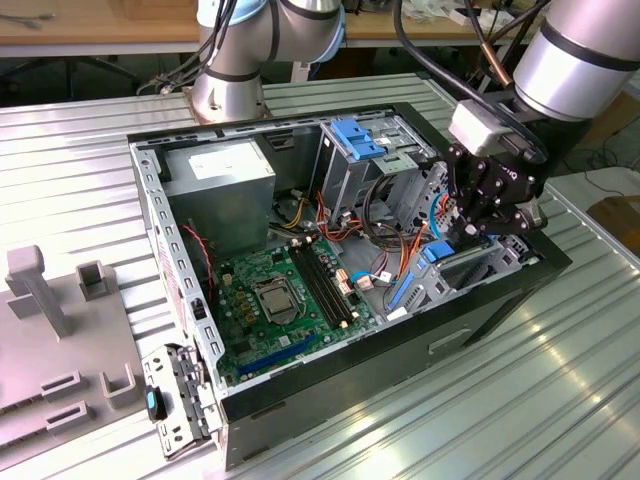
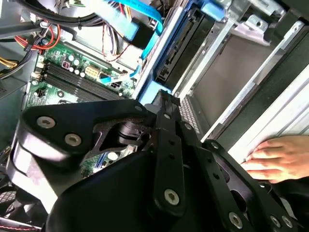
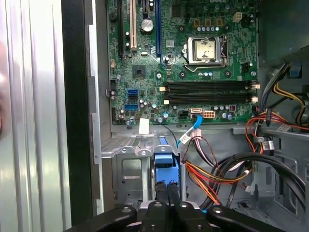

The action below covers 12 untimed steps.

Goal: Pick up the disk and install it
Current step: 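Insert the disk into the insertion slot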

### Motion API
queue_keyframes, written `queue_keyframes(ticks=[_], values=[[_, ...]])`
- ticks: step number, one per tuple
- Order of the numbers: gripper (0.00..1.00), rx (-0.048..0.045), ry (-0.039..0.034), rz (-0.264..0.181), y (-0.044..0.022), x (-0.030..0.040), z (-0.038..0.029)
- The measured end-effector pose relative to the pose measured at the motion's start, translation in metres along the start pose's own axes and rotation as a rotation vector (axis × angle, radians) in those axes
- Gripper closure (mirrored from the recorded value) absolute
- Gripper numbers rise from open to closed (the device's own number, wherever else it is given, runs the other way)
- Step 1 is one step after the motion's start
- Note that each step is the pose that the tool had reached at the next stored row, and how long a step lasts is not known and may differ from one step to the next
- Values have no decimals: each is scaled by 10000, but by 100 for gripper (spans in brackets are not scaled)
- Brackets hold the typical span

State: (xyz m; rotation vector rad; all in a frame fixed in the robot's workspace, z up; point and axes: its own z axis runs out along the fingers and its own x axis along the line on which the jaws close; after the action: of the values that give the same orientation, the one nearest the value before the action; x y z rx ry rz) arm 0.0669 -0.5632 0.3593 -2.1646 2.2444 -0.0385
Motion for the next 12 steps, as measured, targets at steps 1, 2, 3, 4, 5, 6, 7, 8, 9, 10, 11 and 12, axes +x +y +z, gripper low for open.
queue_keyframes(ticks=[1, 2, 3, 4, 5, 6, 7, 8, 9, 10, 11, 12], values=[[89, 0, -2, 0, -52, -2, 11], [89, 0, 0, -1, -125, -5, 23], [89, 0, -1, 0, -188, -7, 37], [89, 1, -2, 0, -217, -8, 44], [89, 0, 0, -1, -245, -9, 49], [89, 0, 0, -1, -269, -10, 54], [89, 0, 1, -1, -270, -10, 54], [89, 0, 2, 0, -270, -10, 54], [89, 0, 0, 1, -270, -10, 54], [89, 0, 0, 0, -272, -10, 55], [89, 0, 1, 0, -272, -10, 54], [89, 0, 0, 0, -272, -10, 55]])
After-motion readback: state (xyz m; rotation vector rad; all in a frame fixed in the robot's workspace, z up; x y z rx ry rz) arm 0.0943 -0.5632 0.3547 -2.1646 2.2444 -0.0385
